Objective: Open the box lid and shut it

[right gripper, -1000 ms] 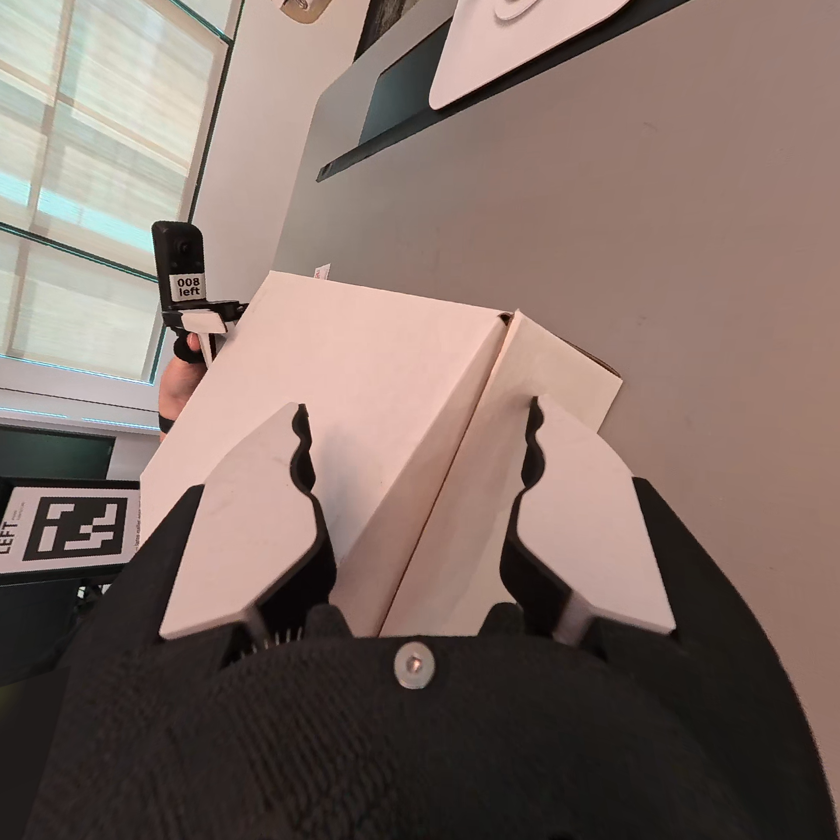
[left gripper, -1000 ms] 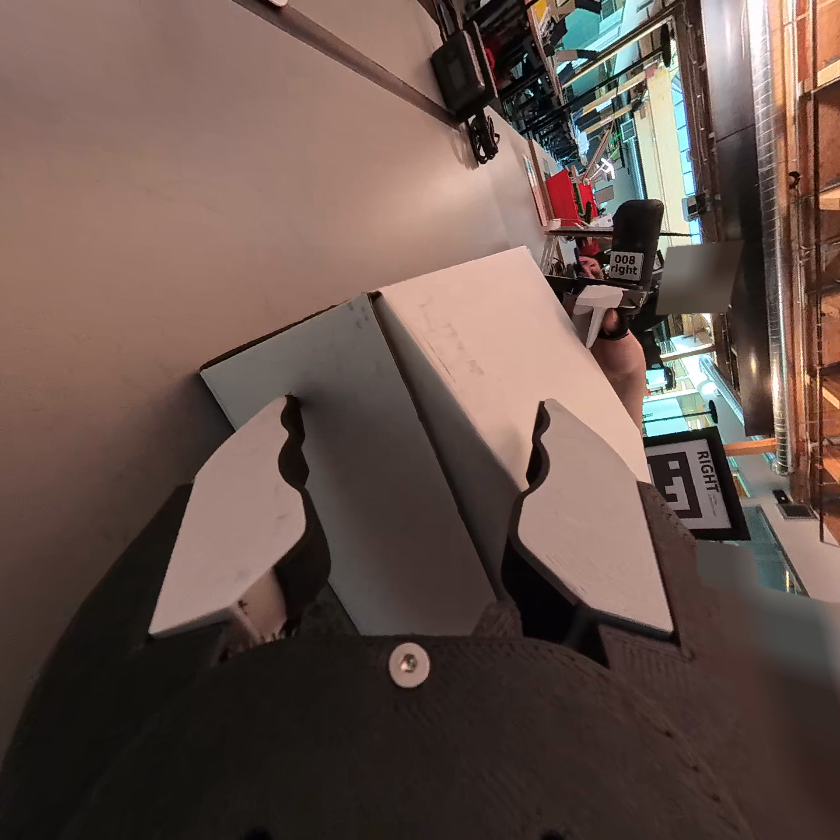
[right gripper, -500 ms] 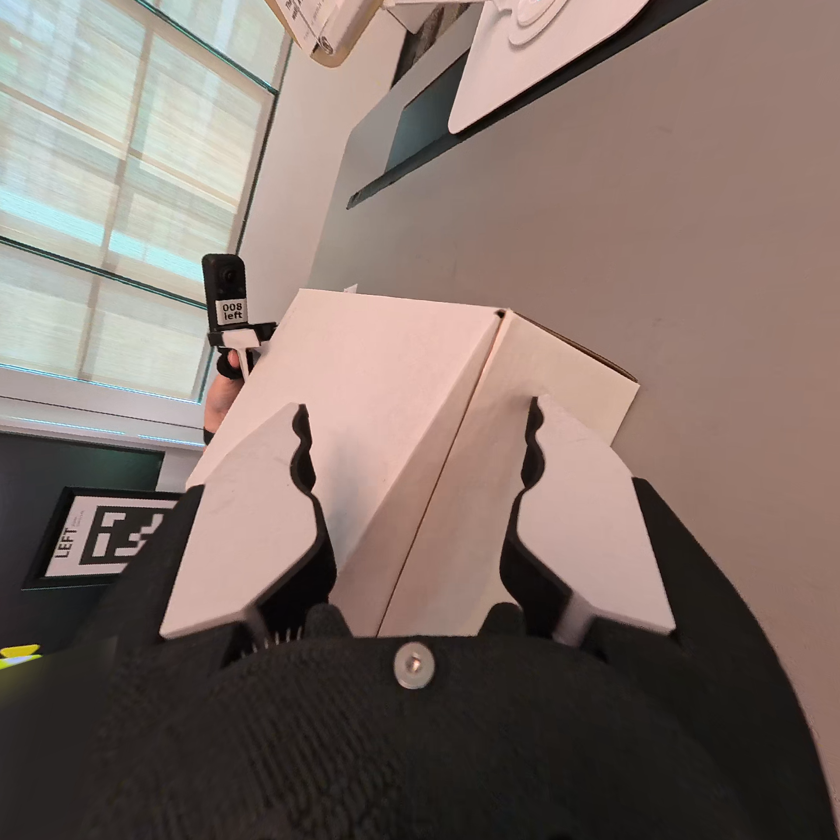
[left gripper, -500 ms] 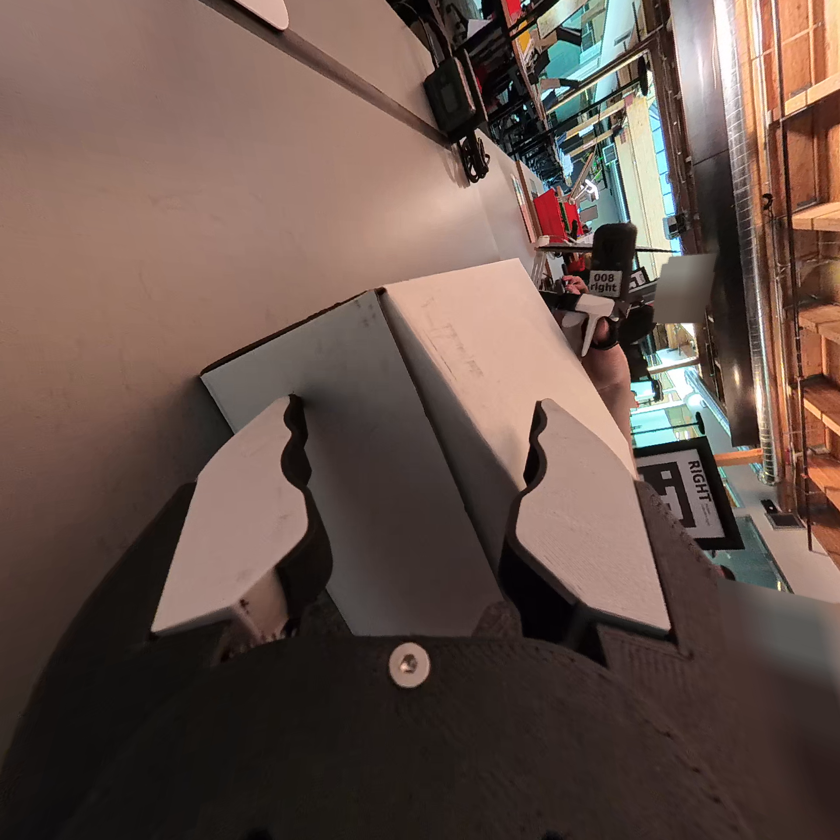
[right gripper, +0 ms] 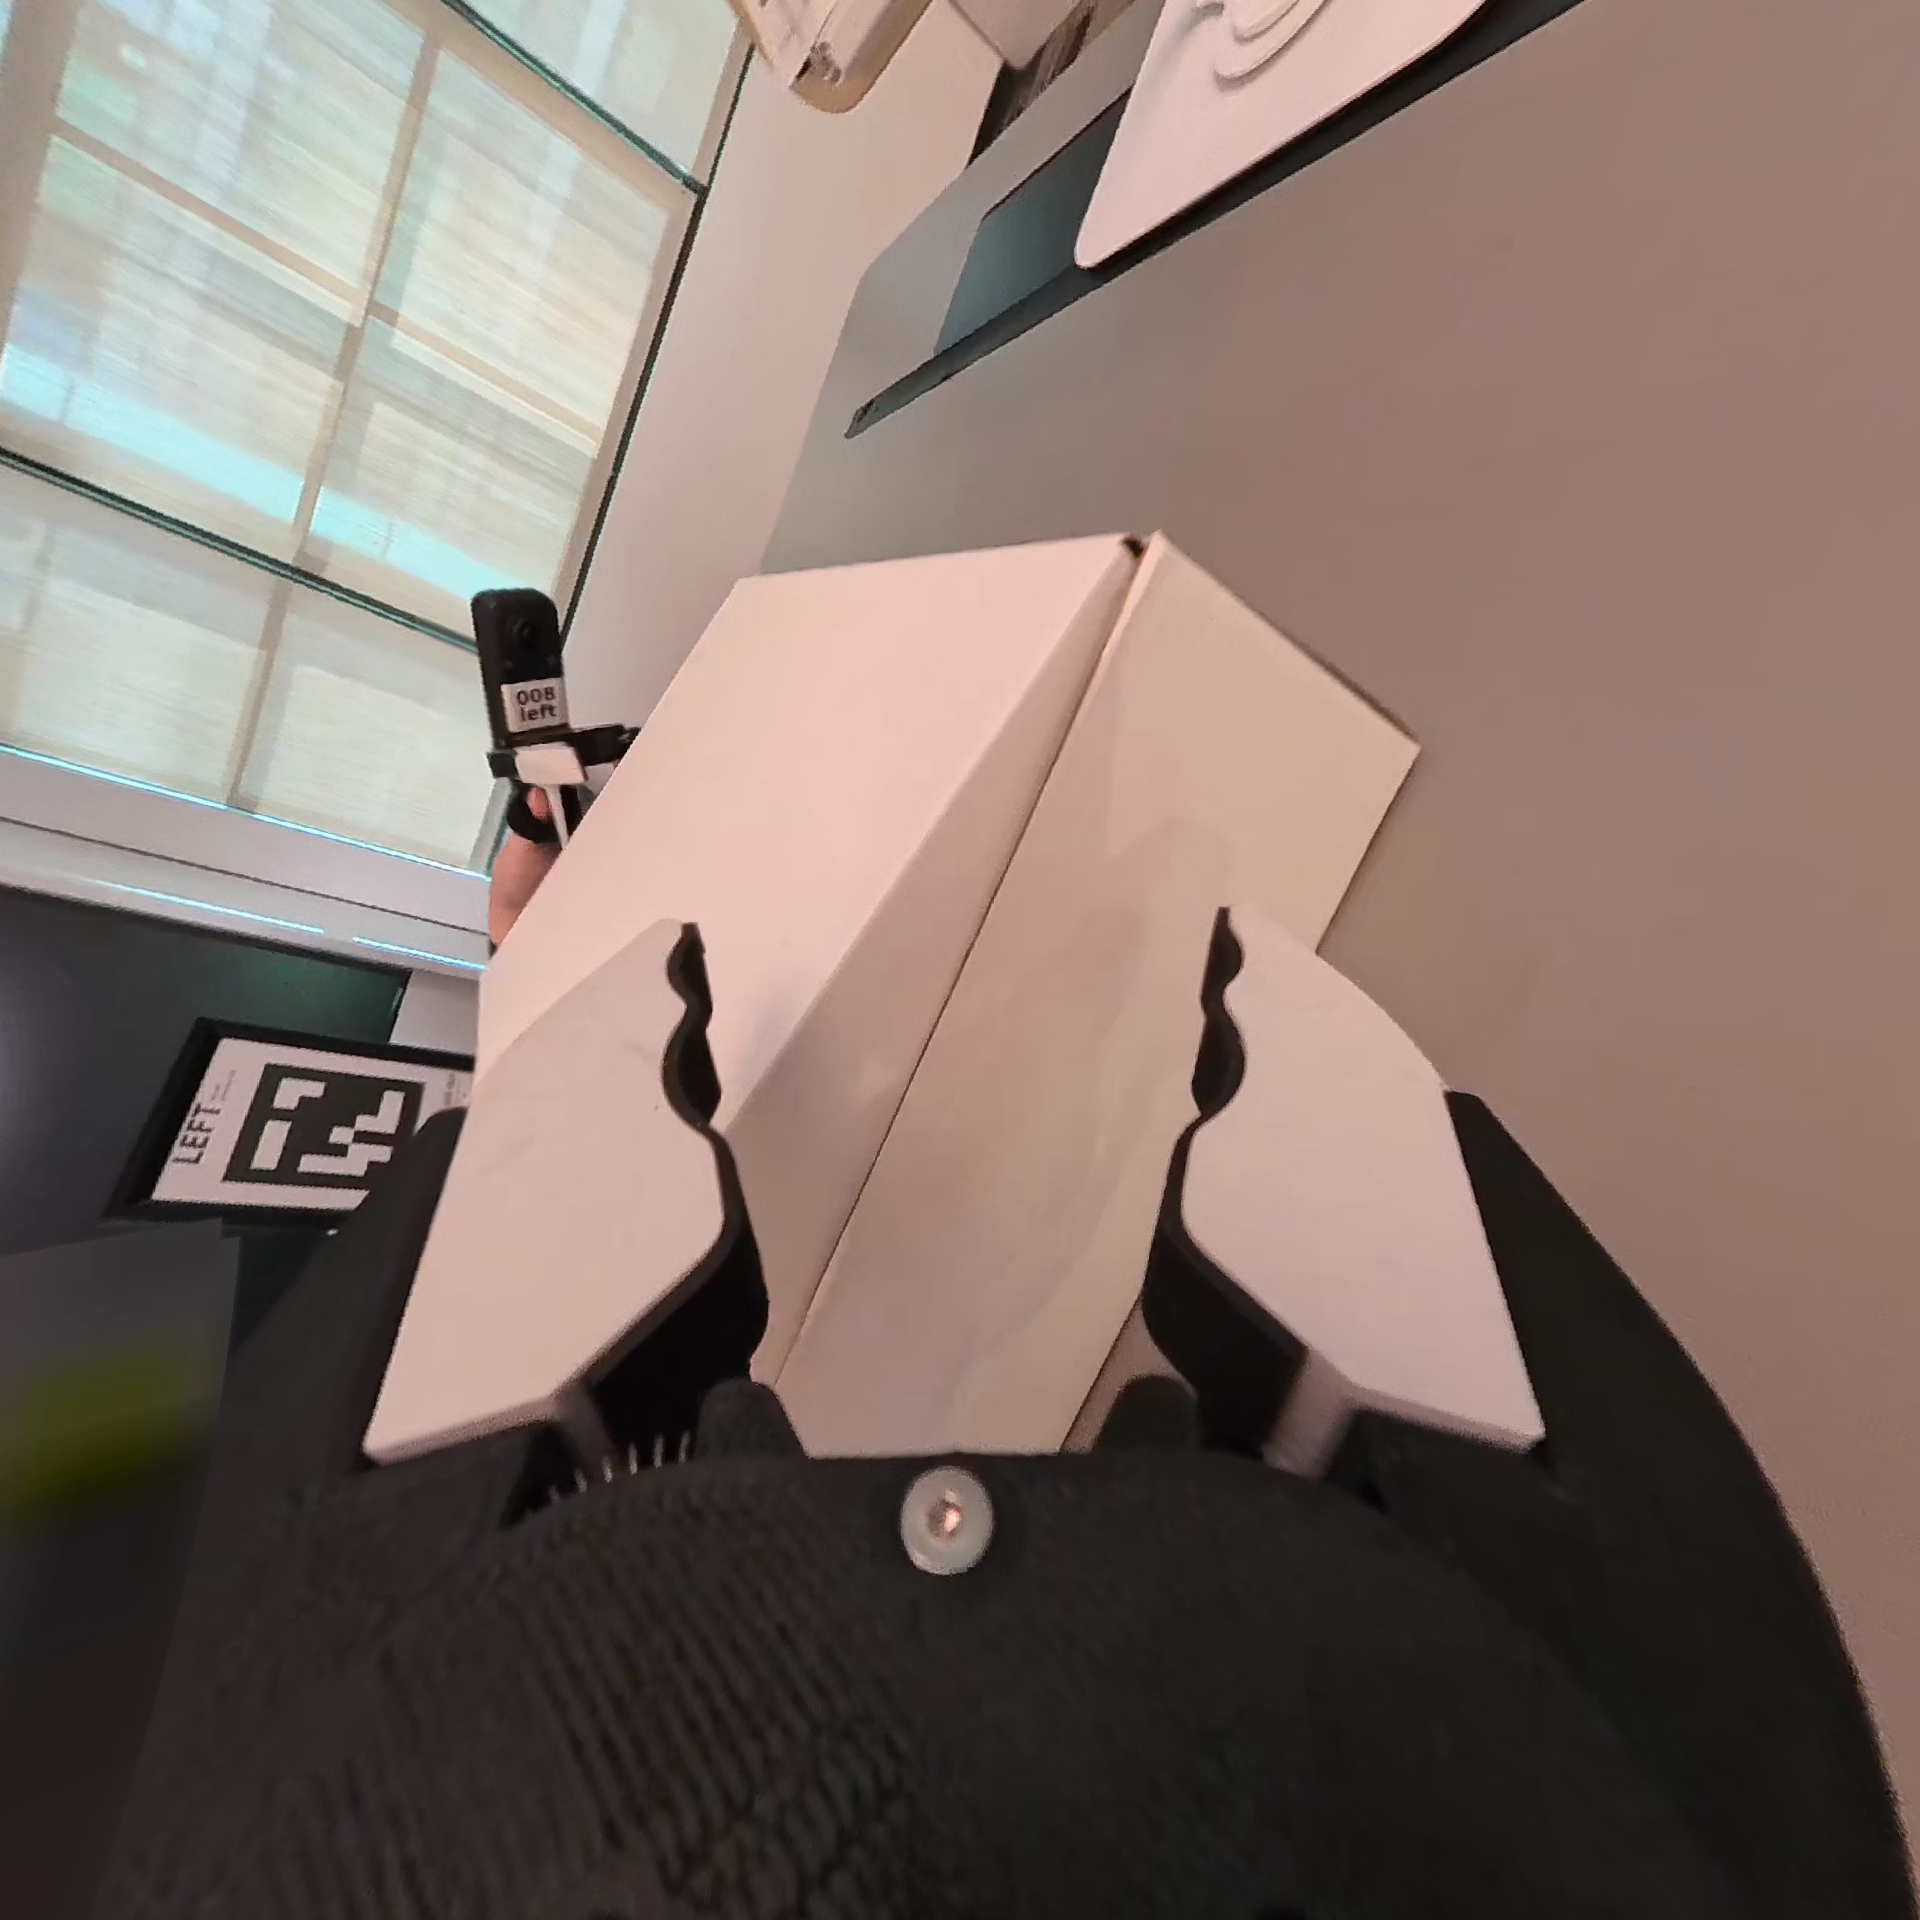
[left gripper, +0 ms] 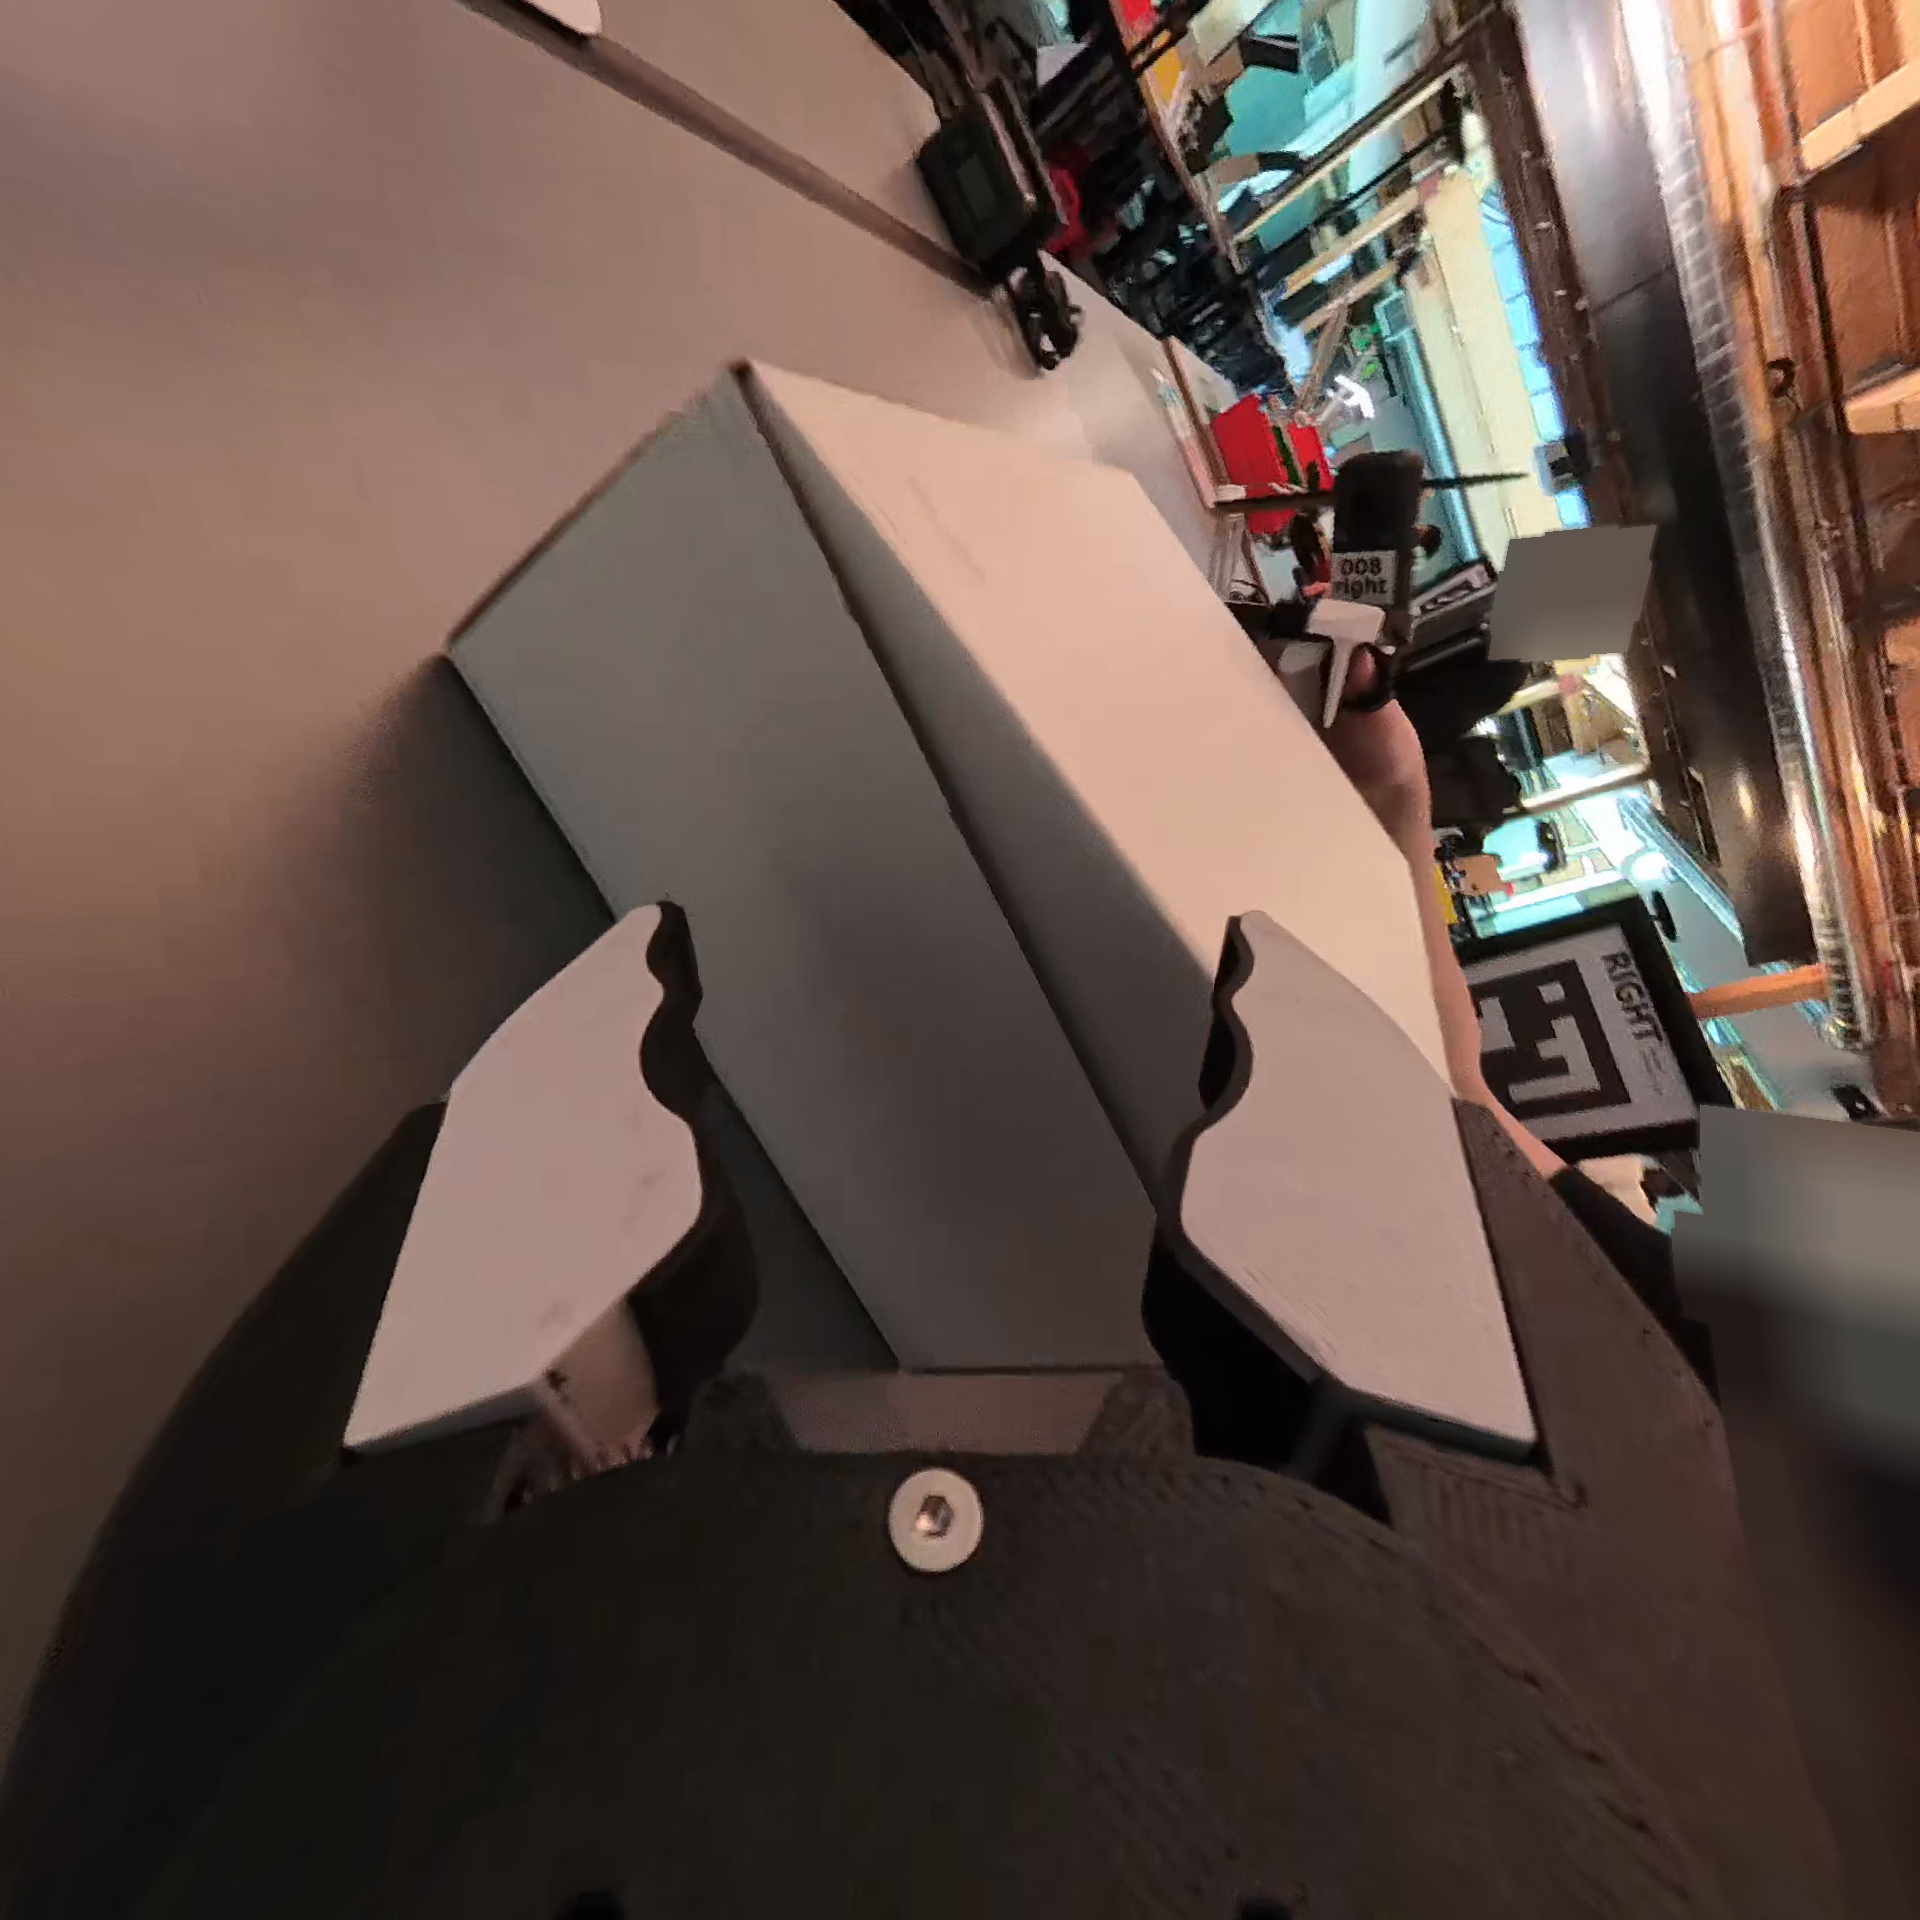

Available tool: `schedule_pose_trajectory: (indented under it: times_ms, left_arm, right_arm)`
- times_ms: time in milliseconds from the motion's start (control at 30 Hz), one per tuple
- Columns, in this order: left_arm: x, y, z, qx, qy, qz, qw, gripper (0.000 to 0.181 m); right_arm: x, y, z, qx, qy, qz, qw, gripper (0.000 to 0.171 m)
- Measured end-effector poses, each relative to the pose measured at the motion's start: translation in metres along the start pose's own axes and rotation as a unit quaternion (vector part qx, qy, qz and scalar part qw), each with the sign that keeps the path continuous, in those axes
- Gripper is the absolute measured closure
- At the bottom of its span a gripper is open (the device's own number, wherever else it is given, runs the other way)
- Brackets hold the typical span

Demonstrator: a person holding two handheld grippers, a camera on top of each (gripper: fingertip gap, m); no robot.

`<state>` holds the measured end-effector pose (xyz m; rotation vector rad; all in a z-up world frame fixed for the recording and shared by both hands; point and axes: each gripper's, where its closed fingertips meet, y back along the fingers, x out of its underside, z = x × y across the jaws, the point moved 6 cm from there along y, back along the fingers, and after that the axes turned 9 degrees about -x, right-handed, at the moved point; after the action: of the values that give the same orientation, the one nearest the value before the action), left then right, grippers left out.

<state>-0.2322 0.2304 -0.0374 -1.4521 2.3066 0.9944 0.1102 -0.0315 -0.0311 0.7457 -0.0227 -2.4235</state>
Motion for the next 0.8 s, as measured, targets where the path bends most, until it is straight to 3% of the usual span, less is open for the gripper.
schedule_pose_trajectory:
  times_ms: [167, 333, 500, 667, 733, 800]
  left_arm:
    - [0.025, 0.022, -0.024, 0.008, -0.042, -0.045, 0.998, 0.088]
    - [0.076, 0.035, -0.061, 0.016, -0.13, -0.09, 0.987, 0.086]
    - [0.108, 0.033, -0.074, -0.081, -0.2, -0.151, 0.965, 0.091]
    - [0.109, 0.016, -0.08, -0.136, -0.217, -0.193, 0.947, 0.11]
    - [0.106, 0.012, -0.077, -0.152, -0.217, -0.195, 0.944, 0.124]
    - [0.105, 0.01, -0.081, -0.129, -0.21, -0.201, 0.948, 0.152]
  right_arm:
    - [0.009, 0.006, 0.009, -0.014, 0.013, -0.016, 1.0, 0.08]
    - [0.012, 0.014, 0.021, -0.009, 0.072, -0.047, 0.996, 0.08]
    - [0.017, 0.03, 0.045, -0.032, 0.125, -0.108, 0.986, 0.08]
    - [0.048, 0.037, 0.052, -0.016, 0.155, -0.116, 0.981, 0.08]
    - [0.061, 0.038, 0.056, -0.006, 0.172, -0.115, 0.978, 0.08]
    - [0.072, 0.039, 0.063, 0.003, 0.191, -0.112, 0.975, 0.08]
